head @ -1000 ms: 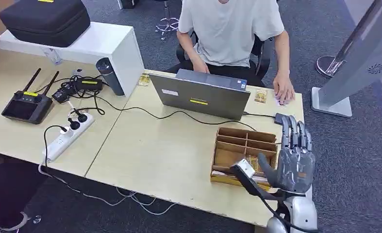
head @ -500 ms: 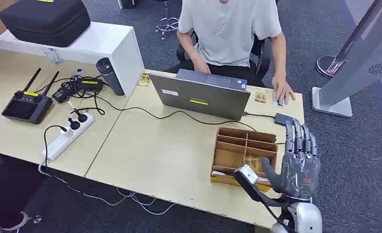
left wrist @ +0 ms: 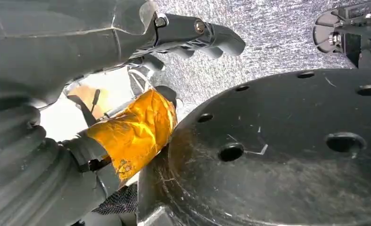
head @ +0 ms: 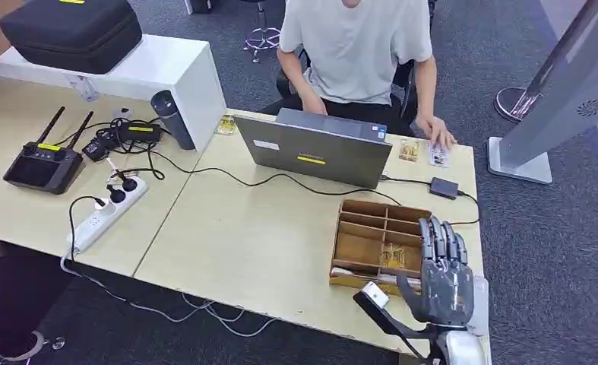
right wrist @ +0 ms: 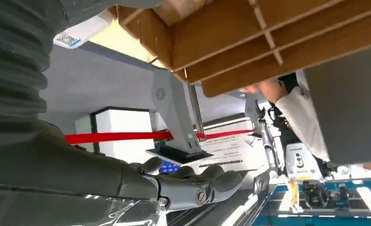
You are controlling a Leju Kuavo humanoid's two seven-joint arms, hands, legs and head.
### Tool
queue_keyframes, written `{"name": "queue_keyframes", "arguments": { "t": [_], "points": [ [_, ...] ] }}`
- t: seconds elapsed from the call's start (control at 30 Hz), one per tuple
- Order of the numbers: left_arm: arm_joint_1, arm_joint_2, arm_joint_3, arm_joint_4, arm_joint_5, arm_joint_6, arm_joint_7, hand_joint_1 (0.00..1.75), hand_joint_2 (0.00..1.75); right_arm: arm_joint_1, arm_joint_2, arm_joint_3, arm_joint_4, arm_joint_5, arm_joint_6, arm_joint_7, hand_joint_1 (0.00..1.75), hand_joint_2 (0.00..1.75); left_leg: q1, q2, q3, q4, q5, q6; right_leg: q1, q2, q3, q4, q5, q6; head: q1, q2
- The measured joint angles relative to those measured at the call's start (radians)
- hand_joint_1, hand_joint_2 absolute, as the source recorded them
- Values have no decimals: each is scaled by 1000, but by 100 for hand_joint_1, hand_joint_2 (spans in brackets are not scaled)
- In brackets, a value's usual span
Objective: Pass the card to the sensor for recognition and then transmit it.
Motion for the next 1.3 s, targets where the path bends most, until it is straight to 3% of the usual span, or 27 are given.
{"name": "queue_keyframes", "arguments": {
  "t": [0.4,0.67,1.0,1.3],
  "points": [
    [0,-3,0,0,3,10,0,0,175,-2,6,75,-16,-18,76,46,0,175,0,0,0,0,0,0,0,0,0,0,0,0,0,0],
    [7,-11,7,0,38,29,0,0,175,48,-12,185,-230,-32,179,108,0,175,0,0,0,0,0,0,0,0,0,0,0,0,0,0],
    [9,-14,12,0,47,34,-2,0,175,68,-52,288,-282,-45,184,126,0,175,0,0,0,0,-1,0,0,0,0,0,-1,0,0,0],
    [9,-14,12,0,46,35,-2,0,175,56,-64,307,-214,-65,181,117,0,175,0,0,0,0,-1,0,0,0,0,0,-1,0,0,0]
  ]
}}
